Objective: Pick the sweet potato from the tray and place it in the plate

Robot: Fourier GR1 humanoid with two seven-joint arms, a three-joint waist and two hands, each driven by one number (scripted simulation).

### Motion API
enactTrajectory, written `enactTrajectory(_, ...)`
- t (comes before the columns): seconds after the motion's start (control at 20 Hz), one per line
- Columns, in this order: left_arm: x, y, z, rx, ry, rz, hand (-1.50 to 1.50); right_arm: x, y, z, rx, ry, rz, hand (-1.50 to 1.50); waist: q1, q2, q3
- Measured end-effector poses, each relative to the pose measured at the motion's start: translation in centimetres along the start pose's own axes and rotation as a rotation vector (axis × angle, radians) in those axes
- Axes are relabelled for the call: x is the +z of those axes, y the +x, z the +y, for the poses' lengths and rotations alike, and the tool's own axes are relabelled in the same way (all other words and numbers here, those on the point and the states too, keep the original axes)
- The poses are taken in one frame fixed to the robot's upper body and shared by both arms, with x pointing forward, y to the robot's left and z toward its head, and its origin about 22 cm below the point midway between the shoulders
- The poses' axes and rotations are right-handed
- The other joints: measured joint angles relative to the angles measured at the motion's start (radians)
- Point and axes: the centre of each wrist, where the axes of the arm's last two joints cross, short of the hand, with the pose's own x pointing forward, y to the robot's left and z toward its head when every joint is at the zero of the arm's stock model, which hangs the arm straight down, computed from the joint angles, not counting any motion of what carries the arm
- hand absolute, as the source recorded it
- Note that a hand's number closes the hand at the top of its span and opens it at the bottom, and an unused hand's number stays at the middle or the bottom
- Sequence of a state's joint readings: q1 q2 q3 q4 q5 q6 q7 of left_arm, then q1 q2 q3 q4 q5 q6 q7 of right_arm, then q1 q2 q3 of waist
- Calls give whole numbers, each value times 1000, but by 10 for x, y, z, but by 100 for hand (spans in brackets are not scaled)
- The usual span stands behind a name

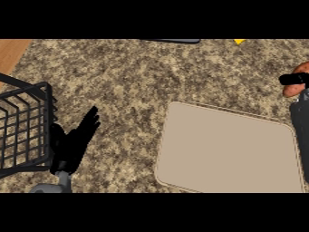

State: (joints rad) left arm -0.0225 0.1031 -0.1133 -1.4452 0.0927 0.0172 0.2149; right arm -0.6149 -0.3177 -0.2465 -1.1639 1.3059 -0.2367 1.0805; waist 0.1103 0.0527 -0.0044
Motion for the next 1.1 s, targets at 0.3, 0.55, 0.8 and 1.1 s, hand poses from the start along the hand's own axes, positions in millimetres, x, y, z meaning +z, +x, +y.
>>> enactTrajectory(0.3,-5,5,-7,-8,-29,-9,0,-25,15,-21,-30,-244,86,150,19,3,3)
enactTrajectory(0.55,-6,3,-10,-7,-25,-1,0,-35,16,-28,-75,-391,130,150,9,-2,6)
enactTrajectory(0.8,-6,2,-9,0,-12,8,0,-43,-1,-17,-59,-510,167,150,-8,-7,7)
enactTrajectory(1.1,-4,-3,-5,19,15,20,0,-53,-37,-1,-1,-634,228,150,-36,-18,8)
